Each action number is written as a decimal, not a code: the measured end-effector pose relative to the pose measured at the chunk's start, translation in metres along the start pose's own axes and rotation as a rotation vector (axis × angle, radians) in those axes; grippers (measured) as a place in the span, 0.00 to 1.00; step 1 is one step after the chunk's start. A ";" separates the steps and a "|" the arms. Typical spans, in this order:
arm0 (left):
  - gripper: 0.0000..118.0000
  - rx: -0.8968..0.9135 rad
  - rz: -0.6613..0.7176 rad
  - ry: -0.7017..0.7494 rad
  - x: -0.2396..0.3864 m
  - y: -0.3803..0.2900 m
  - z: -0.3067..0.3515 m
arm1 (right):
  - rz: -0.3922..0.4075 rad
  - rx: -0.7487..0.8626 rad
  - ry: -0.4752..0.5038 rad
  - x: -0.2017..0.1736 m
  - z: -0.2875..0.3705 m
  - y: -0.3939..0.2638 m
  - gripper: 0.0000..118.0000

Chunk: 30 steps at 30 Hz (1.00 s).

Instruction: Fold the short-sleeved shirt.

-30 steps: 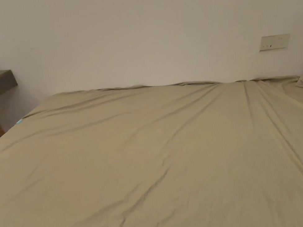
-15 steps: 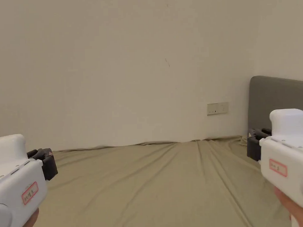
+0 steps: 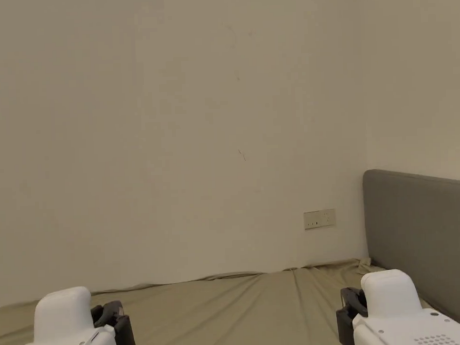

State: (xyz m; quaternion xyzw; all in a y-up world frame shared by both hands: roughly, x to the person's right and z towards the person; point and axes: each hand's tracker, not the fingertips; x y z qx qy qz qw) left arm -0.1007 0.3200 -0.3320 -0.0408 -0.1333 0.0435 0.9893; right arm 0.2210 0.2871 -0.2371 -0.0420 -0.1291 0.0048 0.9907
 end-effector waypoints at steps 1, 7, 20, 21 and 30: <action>0.00 -0.003 0.000 -0.005 0.000 0.001 0.000 | -0.002 0.003 0.001 0.000 0.000 0.000 0.04; 0.00 -0.019 -0.009 -0.013 0.001 -0.002 -0.001 | 0.011 -0.006 0.003 -0.004 0.001 0.001 0.06; 1.00 -0.004 0.001 -0.060 -0.004 0.007 0.007 | 0.032 0.085 0.011 -0.010 0.020 0.016 1.00; 1.00 -0.009 -0.005 -0.053 -0.004 0.009 0.008 | 0.033 0.091 -0.003 -0.012 0.025 0.017 1.00; 1.00 -0.042 -0.013 -0.059 -0.002 -0.001 0.003 | 0.025 0.051 0.041 -0.017 0.005 0.011 1.00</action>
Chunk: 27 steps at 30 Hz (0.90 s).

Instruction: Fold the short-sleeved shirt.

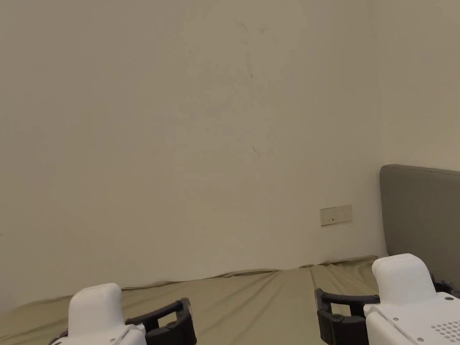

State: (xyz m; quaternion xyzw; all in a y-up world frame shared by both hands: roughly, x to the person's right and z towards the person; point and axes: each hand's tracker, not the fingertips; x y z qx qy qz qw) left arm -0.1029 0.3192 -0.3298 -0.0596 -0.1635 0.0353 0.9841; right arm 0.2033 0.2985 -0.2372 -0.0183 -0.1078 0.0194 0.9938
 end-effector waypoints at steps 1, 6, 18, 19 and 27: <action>1.00 -0.005 0.009 -0.003 0.000 -0.001 -0.001 | -0.004 0.002 0.001 -0.001 0.000 0.001 1.00; 1.00 -0.001 0.029 -0.010 -0.002 0.000 -0.002 | -0.066 -0.039 -0.013 -0.001 -0.004 0.009 1.00; 1.00 0.004 -0.009 0.005 0.006 0.000 -0.001 | -0.045 -0.022 0.001 -0.001 -0.003 0.008 1.00; 1.00 0.004 -0.010 0.005 0.007 0.001 -0.001 | -0.040 -0.026 -0.003 -0.001 -0.003 0.008 1.00; 1.00 0.019 -0.039 0.028 0.010 0.002 0.005 | -0.068 0.004 0.047 -0.001 -0.001 0.003 1.00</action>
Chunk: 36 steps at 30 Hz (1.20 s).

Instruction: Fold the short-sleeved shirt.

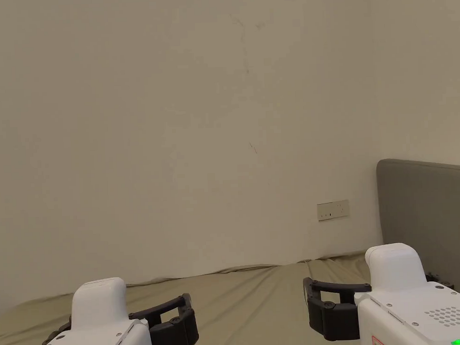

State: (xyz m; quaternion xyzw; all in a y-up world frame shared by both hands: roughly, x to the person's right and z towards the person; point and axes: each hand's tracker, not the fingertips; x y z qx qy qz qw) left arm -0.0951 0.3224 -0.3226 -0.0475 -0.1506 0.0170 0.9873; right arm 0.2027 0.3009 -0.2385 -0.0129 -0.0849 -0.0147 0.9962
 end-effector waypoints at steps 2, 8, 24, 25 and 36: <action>1.00 0.000 0.002 -0.001 -0.001 0.001 0.000 | 0.009 -0.023 -0.045 -0.002 -0.002 0.000 1.00; 1.00 0.005 -0.033 0.029 0.004 -0.003 0.000 | 0.003 -0.034 -0.029 0.000 -0.001 0.000 1.00; 1.00 -0.016 -0.041 -0.009 0.011 -0.003 0.001 | -0.023 -0.047 0.023 -0.001 -0.002 0.000 1.00; 1.00 -0.016 -0.040 -0.010 0.011 -0.003 0.001 | -0.019 -0.048 0.026 -0.001 -0.002 0.000 1.00; 1.00 -0.025 -0.039 -0.027 0.010 -0.002 0.000 | -0.022 -0.058 0.039 -0.001 -0.003 0.001 1.00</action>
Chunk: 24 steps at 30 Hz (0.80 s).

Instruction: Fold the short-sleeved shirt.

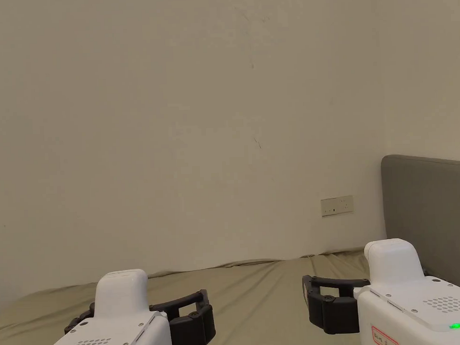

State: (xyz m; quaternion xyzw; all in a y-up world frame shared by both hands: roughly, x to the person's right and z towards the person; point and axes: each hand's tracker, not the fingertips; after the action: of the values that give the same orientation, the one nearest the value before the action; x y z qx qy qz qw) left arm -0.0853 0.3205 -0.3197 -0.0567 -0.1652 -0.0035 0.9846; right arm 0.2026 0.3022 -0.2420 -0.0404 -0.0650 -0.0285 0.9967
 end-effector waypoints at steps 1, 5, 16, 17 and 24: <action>1.00 -0.002 -0.001 -0.004 0.000 0.000 0.000 | 0.005 -0.005 -0.014 -0.001 -0.001 0.000 1.00; 1.00 -0.002 -0.007 -0.003 0.002 0.001 0.000 | 0.005 -0.016 -0.011 -0.001 -0.002 -0.002 1.00; 1.00 -0.005 -0.009 -0.007 0.002 0.002 0.001 | 0.002 -0.016 -0.015 -0.001 0.000 0.001 1.00; 1.00 -0.007 -0.010 -0.009 0.003 0.002 0.001 | 0.009 -0.018 -0.020 -0.002 0.000 0.001 1.00; 1.00 -0.004 -0.017 -0.024 0.005 0.004 0.003 | 0.004 -0.013 -0.020 -0.003 0.003 0.001 1.00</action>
State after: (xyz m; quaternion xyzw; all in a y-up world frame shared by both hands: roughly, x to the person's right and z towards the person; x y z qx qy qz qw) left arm -0.0812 0.3252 -0.3152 -0.0571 -0.1773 -0.0114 0.9824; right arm 0.1992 0.3038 -0.2392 -0.0475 -0.0749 -0.0266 0.9957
